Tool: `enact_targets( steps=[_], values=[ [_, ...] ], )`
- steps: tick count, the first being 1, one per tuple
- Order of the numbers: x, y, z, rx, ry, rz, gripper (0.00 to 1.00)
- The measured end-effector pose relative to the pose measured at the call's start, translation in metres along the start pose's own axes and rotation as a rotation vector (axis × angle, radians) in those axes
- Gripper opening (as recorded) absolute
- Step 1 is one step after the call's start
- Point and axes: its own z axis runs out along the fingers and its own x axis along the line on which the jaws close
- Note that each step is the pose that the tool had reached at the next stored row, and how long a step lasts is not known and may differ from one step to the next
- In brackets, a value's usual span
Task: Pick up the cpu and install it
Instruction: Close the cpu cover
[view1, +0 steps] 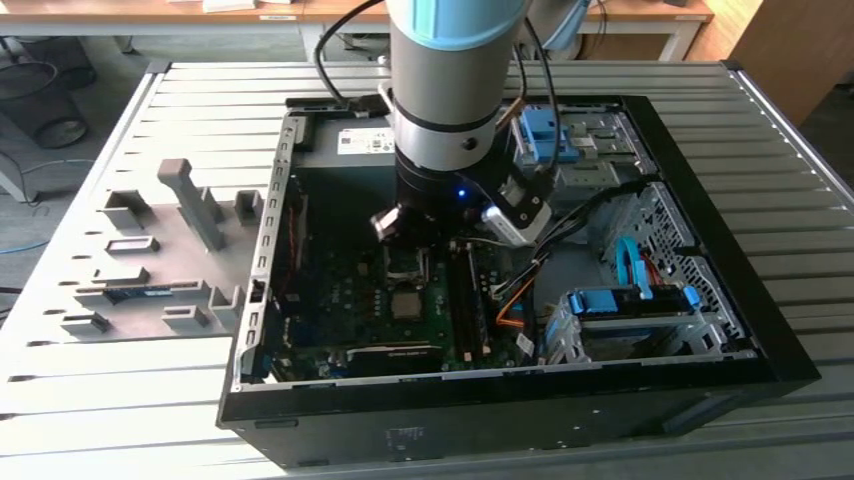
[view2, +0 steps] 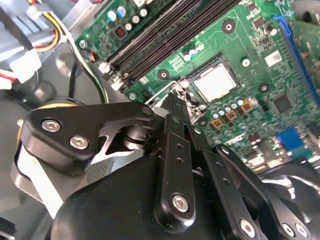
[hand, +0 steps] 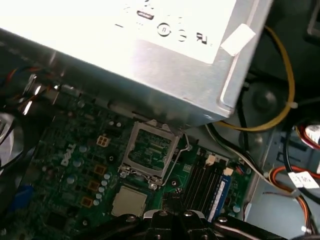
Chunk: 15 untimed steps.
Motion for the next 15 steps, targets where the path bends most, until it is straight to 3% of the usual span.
enact_targets(
  steps=[11,15],
  values=[
    [0.0000,0.0000,0.0001,-0.0127,0.0139,-0.179,0.10],
    [0.0000,0.0000,0.0001,-0.0320,0.0092,-0.223,0.10]
  ],
)
